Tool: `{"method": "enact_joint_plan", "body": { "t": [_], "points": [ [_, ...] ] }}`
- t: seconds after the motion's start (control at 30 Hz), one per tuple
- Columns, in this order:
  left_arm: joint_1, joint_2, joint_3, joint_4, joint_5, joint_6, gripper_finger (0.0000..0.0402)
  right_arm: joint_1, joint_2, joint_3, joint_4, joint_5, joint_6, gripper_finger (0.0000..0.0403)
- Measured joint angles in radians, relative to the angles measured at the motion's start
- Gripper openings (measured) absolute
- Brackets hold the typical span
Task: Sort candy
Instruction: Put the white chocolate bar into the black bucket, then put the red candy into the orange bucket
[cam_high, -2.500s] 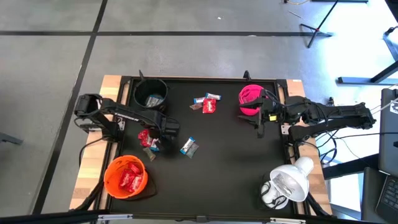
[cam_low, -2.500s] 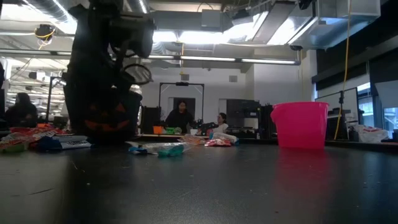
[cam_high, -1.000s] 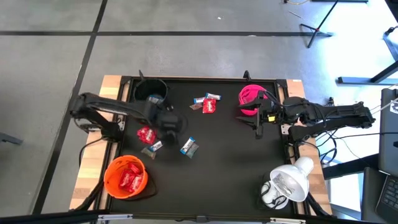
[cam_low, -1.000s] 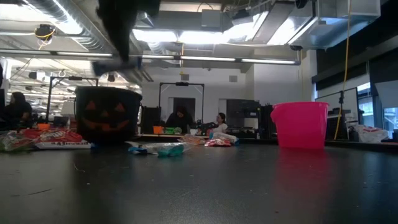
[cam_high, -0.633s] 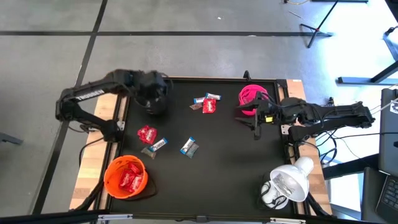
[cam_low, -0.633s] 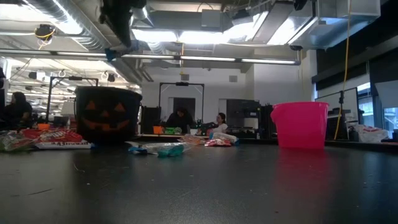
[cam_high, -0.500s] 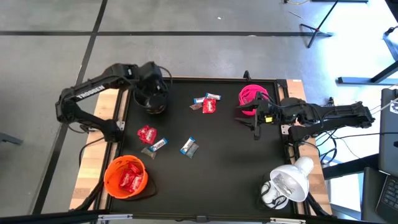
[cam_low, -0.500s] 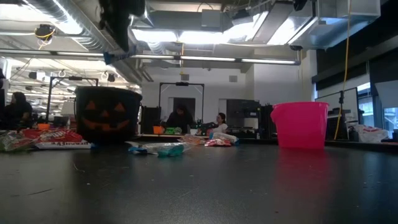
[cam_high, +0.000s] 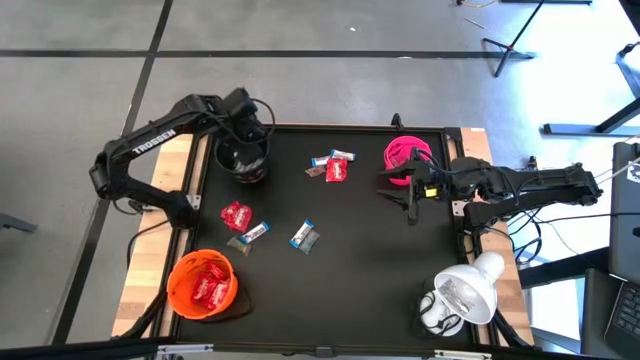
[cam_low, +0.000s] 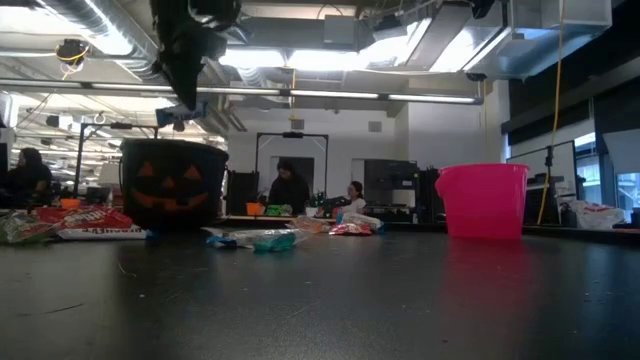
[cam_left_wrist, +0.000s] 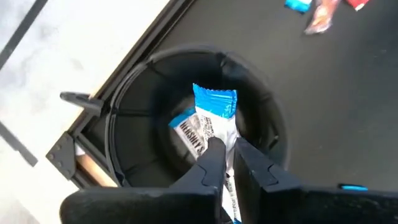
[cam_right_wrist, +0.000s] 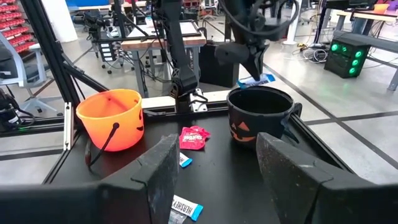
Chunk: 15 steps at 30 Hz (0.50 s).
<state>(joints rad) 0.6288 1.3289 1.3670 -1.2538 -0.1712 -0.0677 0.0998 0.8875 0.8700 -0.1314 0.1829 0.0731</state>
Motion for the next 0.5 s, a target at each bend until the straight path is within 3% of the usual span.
{"method": "enact_joint_plan", "body": {
  "t": [0.4,0.47,0.5],
  "points": [
    [0.015,-0.005,-0.017,-0.004,-0.052,0.024,0.0141,0.000,0.000,0.000,0.000,0.000,0.000,0.0213],
    [0.008,-0.014,-0.015,-0.013,-0.003,0.028,0.0152,0.000,0.000,0.000,0.000,0.000,0.000,0.0213],
    [0.001,-0.022,-0.014,-0.014,0.073,0.046,0.0155,0.000,0.000,0.000,0.000,0.000,0.000,0.0213]
  ]
}}
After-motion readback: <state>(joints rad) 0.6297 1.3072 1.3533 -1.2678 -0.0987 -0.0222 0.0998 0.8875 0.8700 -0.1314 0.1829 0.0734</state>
